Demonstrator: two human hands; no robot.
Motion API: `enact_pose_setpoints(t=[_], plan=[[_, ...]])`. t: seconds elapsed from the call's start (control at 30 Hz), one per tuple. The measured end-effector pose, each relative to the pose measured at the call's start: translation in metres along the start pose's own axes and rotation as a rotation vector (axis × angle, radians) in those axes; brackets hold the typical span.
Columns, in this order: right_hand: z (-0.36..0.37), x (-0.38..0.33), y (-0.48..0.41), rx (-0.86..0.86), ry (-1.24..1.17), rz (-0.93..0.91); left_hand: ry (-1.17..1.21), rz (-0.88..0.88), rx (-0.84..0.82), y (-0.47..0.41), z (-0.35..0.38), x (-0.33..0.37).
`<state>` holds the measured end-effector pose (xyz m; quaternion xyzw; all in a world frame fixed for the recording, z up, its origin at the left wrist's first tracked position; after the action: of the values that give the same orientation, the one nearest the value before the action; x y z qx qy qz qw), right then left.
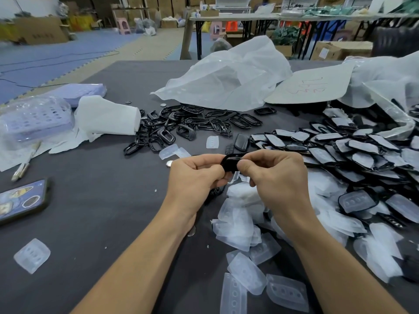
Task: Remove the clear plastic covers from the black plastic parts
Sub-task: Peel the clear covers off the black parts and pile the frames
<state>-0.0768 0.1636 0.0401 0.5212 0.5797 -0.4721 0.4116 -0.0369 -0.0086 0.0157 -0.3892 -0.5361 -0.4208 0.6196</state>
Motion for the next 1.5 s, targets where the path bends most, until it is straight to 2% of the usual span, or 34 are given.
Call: enact_pose_setpoints(t=[0.2,0.37,0.57,0.63,0.73,0.8,0.97,1.13,1.23,1.33,1.4,1.5], plan=[[-0.009,-0.003,0.005,0.164,0.131,-0.047,-0.013,-0.009,-0.004,0.002,0.002,-0.002],[-0.008,-0.010,0.012,0.222,0.214,-0.063,-0.022,0.002,0.057,0.001,-0.002,-0.001],[-0.009,-0.026,0.023,0.322,0.327,-0.210,-0.024,0.065,0.120,0.001,-0.005,0.006],[-0.007,-0.019,0.018,0.250,0.255,-0.172,-0.006,0.064,0.113,0.001,-0.007,0.007],[0.006,-0.009,0.008,0.050,0.081,-0.087,0.008,0.065,0.119,-0.001,-0.012,0.008],[0.009,-0.005,0.006,0.002,0.005,-0.068,-0.035,0.092,0.138,-0.002,-0.014,0.009],[0.010,0.001,0.002,-0.036,-0.174,-0.005,-0.028,0.124,0.148,-0.002,-0.012,0.007],[0.014,0.011,0.007,0.015,-0.332,0.084,0.106,0.038,-0.020,0.002,0.013,-0.004],[0.019,0.010,0.009,-0.011,-0.249,0.059,0.087,0.028,0.045,0.000,0.009,-0.010],[0.021,-0.002,0.012,-0.032,-0.016,-0.072,0.064,0.070,0.147,-0.001,-0.002,-0.004],[0.010,-0.009,0.012,0.055,0.155,-0.160,0.060,0.110,0.229,-0.006,-0.018,0.001],[-0.013,-0.018,0.009,0.169,0.278,-0.206,0.149,0.046,0.271,-0.016,-0.037,0.002]])
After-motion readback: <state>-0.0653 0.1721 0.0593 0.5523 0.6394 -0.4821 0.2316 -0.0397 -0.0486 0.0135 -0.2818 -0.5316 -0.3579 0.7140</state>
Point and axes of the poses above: each hand's wrist, its own y-axis away from the middle knuckle, its own z-axis out of the palm, x = y × z, the point moved 9 cm from there along -y, towards the middle knuckle, and after that the axes turned 3 degrees about z, right-handed, at the moved point
